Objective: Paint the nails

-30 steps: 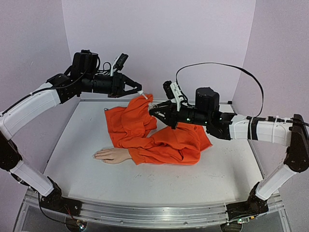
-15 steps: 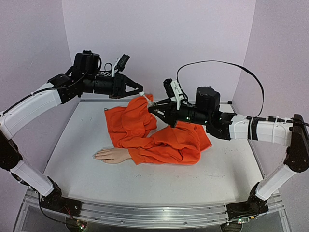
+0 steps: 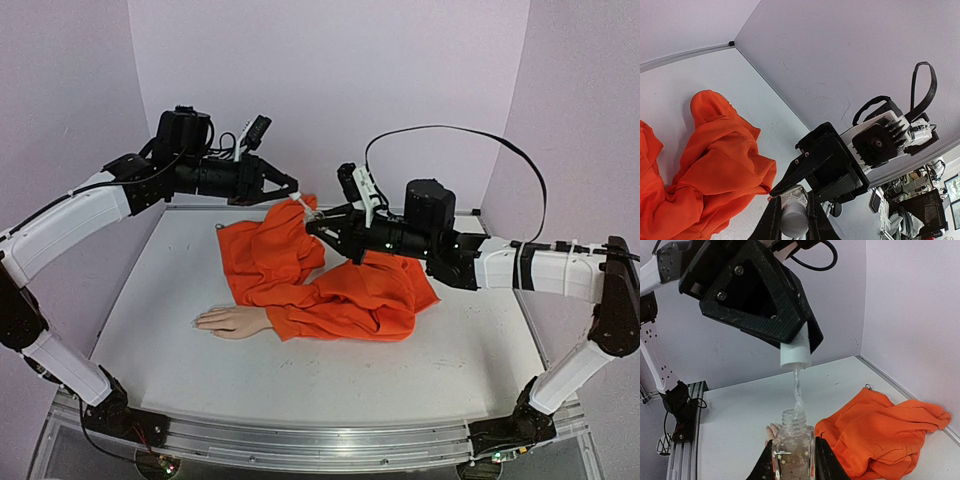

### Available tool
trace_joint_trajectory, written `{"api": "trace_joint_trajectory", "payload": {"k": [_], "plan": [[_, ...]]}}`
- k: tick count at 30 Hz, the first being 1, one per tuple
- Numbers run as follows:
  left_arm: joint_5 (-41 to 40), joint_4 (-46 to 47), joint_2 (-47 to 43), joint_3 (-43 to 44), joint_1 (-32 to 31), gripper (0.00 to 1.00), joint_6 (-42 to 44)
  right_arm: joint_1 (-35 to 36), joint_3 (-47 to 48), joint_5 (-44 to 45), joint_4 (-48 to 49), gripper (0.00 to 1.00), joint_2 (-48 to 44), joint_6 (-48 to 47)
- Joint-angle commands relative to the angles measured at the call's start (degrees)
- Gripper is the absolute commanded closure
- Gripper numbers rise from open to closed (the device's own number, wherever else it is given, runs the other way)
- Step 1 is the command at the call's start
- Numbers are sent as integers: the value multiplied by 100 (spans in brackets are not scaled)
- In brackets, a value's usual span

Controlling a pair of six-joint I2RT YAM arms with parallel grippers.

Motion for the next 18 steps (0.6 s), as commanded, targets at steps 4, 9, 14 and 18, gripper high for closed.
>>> {"api": "trace_joint_trajectory", "payload": {"k": [4, 9, 14, 18], "plan": [[-89, -69, 32, 26, -37, 100, 50, 46, 319, -29, 515, 100, -34, -8], [-49, -87, 41, 49, -64, 100, 50, 49, 339, 30, 535, 100, -13, -5], [-26, -104, 42, 49, -85, 100, 50, 50, 412, -7, 544, 100, 52, -5], [-13, -113, 33, 34, -104, 100, 59, 55, 442, -28, 553, 100, 80, -8]]}}
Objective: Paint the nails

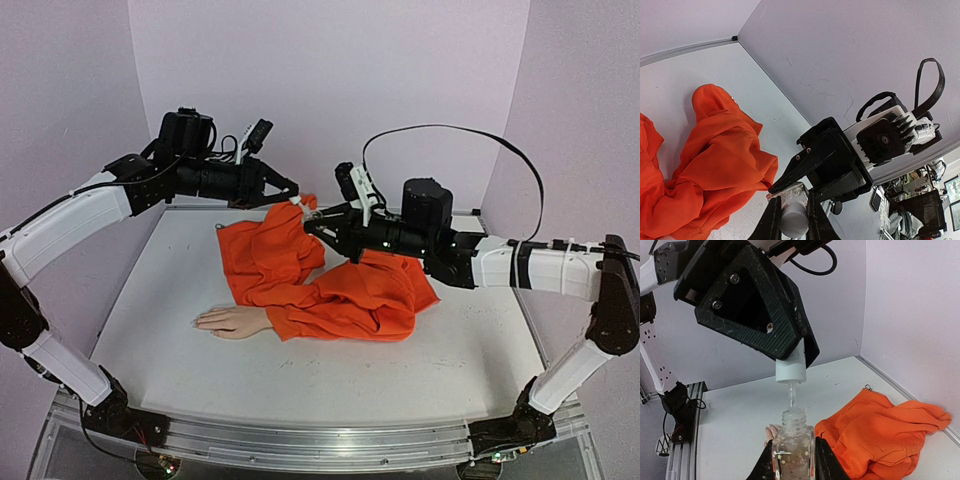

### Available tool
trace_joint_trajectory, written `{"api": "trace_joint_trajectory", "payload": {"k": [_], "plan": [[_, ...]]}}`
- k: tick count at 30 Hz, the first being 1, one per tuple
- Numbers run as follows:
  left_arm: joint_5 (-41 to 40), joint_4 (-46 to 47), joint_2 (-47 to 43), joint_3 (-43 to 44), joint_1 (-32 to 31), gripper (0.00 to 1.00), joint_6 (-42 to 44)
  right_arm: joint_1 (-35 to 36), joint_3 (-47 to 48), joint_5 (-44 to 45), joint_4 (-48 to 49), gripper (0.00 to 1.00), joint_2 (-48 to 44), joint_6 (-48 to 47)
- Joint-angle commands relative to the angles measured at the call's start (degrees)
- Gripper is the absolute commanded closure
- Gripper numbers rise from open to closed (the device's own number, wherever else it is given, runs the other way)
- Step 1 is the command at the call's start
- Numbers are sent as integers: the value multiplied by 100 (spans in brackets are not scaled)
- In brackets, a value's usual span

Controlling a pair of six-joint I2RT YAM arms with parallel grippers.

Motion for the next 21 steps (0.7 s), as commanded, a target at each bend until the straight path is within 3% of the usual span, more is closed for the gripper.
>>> {"api": "trace_joint_trajectory", "payload": {"k": [1, 15, 18, 21], "plan": [[63, 33, 11, 31, -72, 100, 57, 50, 362, -29, 556, 100, -5, -3], [34, -184, 164, 70, -121, 100, 66, 133, 438, 137, 691, 100, 7, -18], [-89, -388, 213, 137, -121, 100, 42, 217, 422, 568, 831, 100, 30, -36], [-445, -629, 262, 210, -144, 100, -48, 489, 460, 1653, 994, 100, 113, -421]]}}
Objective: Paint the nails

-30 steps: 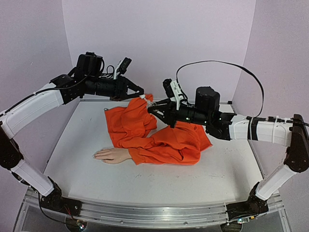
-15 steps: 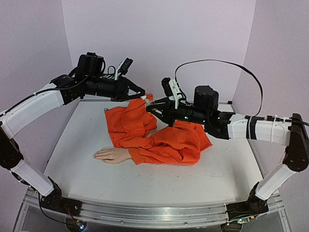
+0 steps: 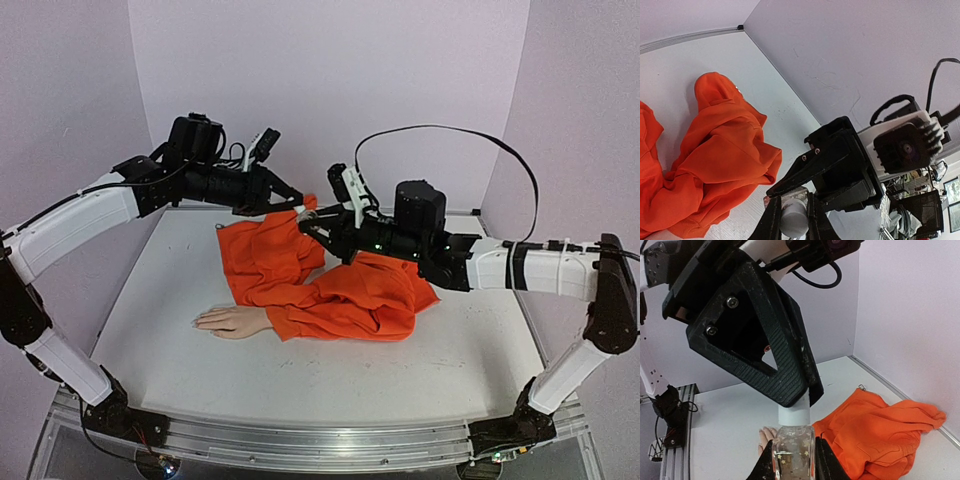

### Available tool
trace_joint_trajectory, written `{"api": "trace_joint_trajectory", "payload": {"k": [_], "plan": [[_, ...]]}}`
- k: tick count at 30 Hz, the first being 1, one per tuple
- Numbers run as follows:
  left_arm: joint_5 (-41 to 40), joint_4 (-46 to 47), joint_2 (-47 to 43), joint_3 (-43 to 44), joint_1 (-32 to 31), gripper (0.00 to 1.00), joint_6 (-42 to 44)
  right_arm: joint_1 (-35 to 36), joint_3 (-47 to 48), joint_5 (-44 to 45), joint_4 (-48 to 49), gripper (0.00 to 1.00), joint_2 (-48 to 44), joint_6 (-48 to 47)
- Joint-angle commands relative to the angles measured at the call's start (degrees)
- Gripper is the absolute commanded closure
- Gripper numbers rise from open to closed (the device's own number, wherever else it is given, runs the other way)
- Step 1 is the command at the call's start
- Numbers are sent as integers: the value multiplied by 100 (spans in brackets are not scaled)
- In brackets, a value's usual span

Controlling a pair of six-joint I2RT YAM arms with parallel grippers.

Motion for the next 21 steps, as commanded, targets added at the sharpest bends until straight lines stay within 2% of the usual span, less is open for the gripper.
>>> {"api": "trace_joint_trajectory", "payload": {"k": [1, 4, 7, 11, 14, 21], "plan": [[-548, -600, 143, 262, -58, 100, -66, 414, 417, 1673, 1025, 100, 82, -526], [-1095, -1009, 374, 459, -184, 100, -141, 706, 668, 3192, 1311, 100, 374, -863], [-1518, -1145, 522, 407, -258, 100, -503, 874, 848, 4023, 1842, 100, 646, -1168], [-1792, -1176, 664, 352, -301, 100, -888, 1073, 1213, 4713, 2463, 100, 1101, -1699], [-1848, -1177, 743, 354, -302, 100, -1084, 1214, 1562, 4943, 2768, 100, 1461, -2050], [-1728, -1176, 857, 394, -306, 100, -1268, 1227, 1882, 4574, 2928, 100, 1731, -2090]]}}
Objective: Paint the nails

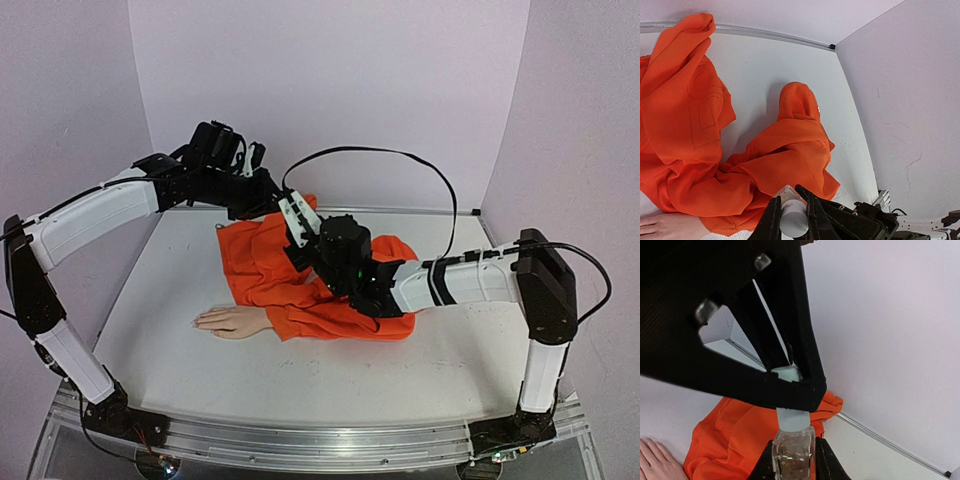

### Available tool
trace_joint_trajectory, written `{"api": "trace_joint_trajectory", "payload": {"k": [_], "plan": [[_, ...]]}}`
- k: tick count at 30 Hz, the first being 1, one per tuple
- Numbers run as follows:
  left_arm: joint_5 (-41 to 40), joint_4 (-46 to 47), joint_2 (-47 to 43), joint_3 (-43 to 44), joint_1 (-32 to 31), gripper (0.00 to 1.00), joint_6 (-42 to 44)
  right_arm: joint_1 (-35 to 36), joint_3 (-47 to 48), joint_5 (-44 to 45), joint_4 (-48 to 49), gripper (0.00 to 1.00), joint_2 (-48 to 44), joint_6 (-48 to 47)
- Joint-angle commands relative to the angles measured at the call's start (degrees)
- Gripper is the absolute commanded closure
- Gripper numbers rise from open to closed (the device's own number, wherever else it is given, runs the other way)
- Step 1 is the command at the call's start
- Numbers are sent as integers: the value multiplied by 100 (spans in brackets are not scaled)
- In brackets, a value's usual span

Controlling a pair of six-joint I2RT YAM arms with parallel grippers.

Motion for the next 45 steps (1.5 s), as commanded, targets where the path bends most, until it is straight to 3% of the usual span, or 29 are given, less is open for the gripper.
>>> {"api": "trace_joint_trajectory", "payload": {"k": [1, 5, 10, 18, 21, 26, 29, 34, 37, 41, 45], "plan": [[628, -497, 241, 21, -273, 100, -206, 126, 771, -528, 1882, 100, -283, -191], [686, -487, 133, -74, -271, 100, 52, 121, 620, -1192, 1786, 100, -479, -173], [1145, -284, 44, -158, -263, 100, 956, -134, 473, -2821, 940, 100, -974, 456], [3220, -127, 82, 53, -262, 100, 2538, -1050, 429, -5989, 395, 100, -1645, 2000], [3961, -152, 21, 58, -262, 100, 2991, -1454, 600, -7644, 406, 100, -1663, 2779], [5018, -403, 29, 147, -269, 100, 3485, -1701, 1272, -9648, 503, 100, -1344, 4037], [5280, -646, 26, 253, -271, 100, 3727, -1706, 1519, -10158, 778, 100, -1143, 4745], [5148, -701, -135, 344, -271, 99, 3791, -1705, 1512, -9934, 925, 100, -1141, 5161], [4819, -710, -245, 444, -263, 87, 3780, -1713, 1369, -9750, 942, 100, -1197, 5145], [4218, -546, -526, 486, -254, 50, 3687, -1762, 819, -9353, 922, 100, -1460, 4805], [3551, 61, -1080, 17, -125, 25, 3368, -1869, 281, -8546, 625, 100, -1846, 4325]]}}
